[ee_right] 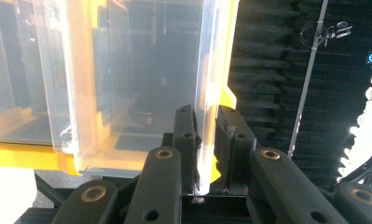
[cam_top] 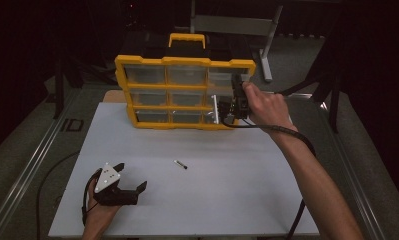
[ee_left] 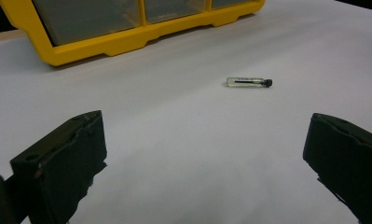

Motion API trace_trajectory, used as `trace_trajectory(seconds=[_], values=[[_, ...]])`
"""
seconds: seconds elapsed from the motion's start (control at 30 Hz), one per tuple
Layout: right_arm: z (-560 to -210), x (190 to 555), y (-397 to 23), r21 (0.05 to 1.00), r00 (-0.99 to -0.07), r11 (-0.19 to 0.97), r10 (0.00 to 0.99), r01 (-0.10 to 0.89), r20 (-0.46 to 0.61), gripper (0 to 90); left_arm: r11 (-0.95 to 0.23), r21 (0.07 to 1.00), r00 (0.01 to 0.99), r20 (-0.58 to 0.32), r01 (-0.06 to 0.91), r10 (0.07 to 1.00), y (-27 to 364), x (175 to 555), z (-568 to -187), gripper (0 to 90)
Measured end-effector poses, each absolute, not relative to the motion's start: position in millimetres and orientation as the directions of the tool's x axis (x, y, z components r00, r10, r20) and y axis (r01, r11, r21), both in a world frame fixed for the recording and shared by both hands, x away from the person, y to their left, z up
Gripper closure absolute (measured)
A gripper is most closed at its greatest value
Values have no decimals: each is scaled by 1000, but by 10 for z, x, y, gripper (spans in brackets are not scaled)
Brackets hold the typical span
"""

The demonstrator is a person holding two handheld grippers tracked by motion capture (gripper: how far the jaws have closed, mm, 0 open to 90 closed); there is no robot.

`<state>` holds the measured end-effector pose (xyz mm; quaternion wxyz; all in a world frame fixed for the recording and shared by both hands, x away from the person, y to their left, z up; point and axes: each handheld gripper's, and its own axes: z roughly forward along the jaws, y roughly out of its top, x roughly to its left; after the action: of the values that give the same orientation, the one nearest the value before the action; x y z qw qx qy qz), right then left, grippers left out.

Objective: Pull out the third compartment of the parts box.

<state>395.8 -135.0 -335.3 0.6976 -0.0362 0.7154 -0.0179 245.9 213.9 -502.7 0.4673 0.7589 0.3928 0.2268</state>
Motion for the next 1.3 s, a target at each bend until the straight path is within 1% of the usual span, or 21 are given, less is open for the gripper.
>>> trace_trajectory(seconds=[0.33,0.73,1.3], values=[[-3364,3866,-1363,-58,-24,998,-58,-35,-998,791,-253,888,587,-23,384,809,2139,2458,-5028,2],[-3341,3747,-1374,-71,-35,996,-72,-47,-997,791,-255,888,589,-22,383,808,2133,2456,-5028,2],[-3335,3563,-1399,-85,-27,994,-87,-69,-996,791,-255,887,589,-22,384,808,2131,2455,-5028,2]])
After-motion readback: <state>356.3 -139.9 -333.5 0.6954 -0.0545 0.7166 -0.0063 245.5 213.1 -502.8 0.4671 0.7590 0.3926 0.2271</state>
